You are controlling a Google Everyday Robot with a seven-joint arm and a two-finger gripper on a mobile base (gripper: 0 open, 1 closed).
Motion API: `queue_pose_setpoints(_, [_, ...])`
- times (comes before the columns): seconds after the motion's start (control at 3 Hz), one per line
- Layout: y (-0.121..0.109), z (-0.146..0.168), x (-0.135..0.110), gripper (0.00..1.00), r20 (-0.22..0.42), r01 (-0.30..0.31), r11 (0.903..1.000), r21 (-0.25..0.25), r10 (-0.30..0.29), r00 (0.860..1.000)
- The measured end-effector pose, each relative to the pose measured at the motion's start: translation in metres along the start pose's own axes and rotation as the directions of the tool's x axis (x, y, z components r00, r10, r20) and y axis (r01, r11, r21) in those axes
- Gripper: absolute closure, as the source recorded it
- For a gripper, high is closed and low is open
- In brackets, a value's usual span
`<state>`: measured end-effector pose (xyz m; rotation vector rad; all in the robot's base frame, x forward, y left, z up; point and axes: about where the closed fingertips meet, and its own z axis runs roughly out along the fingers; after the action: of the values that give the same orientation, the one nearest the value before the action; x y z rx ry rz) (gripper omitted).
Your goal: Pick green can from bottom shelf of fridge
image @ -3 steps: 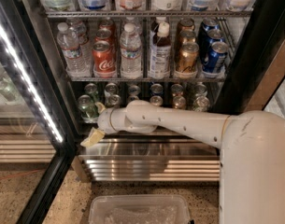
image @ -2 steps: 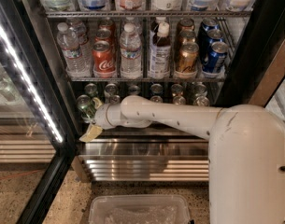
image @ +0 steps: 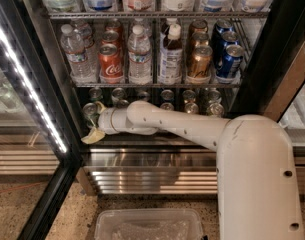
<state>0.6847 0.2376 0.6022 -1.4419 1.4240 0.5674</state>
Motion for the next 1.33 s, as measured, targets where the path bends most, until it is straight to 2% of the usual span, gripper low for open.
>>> queue_pose_setpoints(0.33, [-0.0032, 0.0073, 0.0003, 0.34, 0.024, -0.011, 0.9999, -0.006, 0.012, 1.000])
queue_pose_setpoints(1.33, [-0.0054, 0.0071, -0.0021, 0.99, 0.029, -0.014, 0.9999, -0.006, 0.015, 0.999])
